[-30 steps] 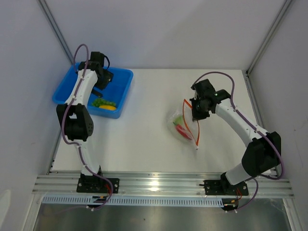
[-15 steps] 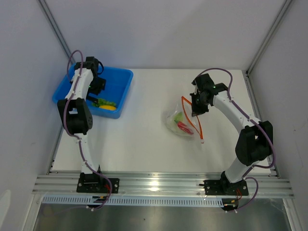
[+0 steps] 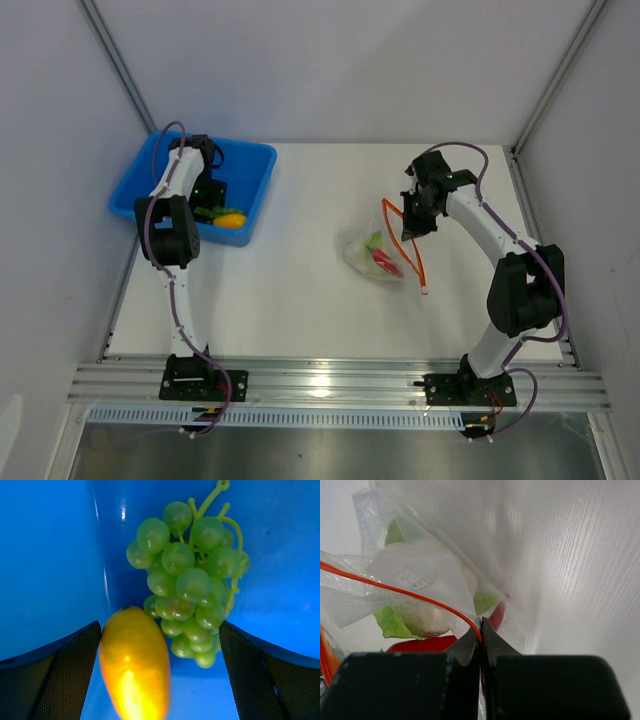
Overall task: Place the food in the zip-top bag and seal the zipper
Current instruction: Pick up the fake fruit from the bin.
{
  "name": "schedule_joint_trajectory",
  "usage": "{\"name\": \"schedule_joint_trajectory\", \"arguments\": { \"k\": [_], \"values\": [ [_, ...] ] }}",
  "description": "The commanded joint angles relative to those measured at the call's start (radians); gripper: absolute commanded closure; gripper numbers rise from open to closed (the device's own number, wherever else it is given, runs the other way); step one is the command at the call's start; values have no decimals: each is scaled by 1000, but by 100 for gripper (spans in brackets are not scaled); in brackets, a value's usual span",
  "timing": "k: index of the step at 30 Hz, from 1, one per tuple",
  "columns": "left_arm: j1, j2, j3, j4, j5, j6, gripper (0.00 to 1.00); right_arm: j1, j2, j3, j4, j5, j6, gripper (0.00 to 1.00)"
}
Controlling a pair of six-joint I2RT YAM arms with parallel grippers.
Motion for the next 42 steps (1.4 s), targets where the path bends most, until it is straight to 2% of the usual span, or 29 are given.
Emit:
{"name": "schedule_joint_trajectory", "arguments": {
  "k": [1, 8, 19, 21, 27, 30, 32, 42],
  "values": [
    [2, 32, 55, -52, 20, -63, 1, -8, 5, 45, 5, -9, 1, 100],
    [8, 73, 85, -64, 63, -46, 1, -13, 2, 37, 8, -12, 0, 100],
    [17, 97, 85, -75, 115, -40, 8, -16, -22, 22, 5, 14, -10, 100],
    [22, 95, 82, -71, 117, -43, 15, -16, -30, 18, 5, 17, -10, 100],
    [26, 80, 56, -38, 130, -17, 24, -17, -44, 10, 10, 26, -11, 100],
    [32, 55, 24, -3, 133, -1, 37, -17, -50, 11, 10, 28, -11, 100],
    [40, 37, -1, 17, 135, -4, 43, -16, -51, 11, 13, 29, -13, 100],
    [63, 0, 30, 40, 100, 22, 61, -16, -61, 7, 25, 26, -7, 100]
  ]
}}
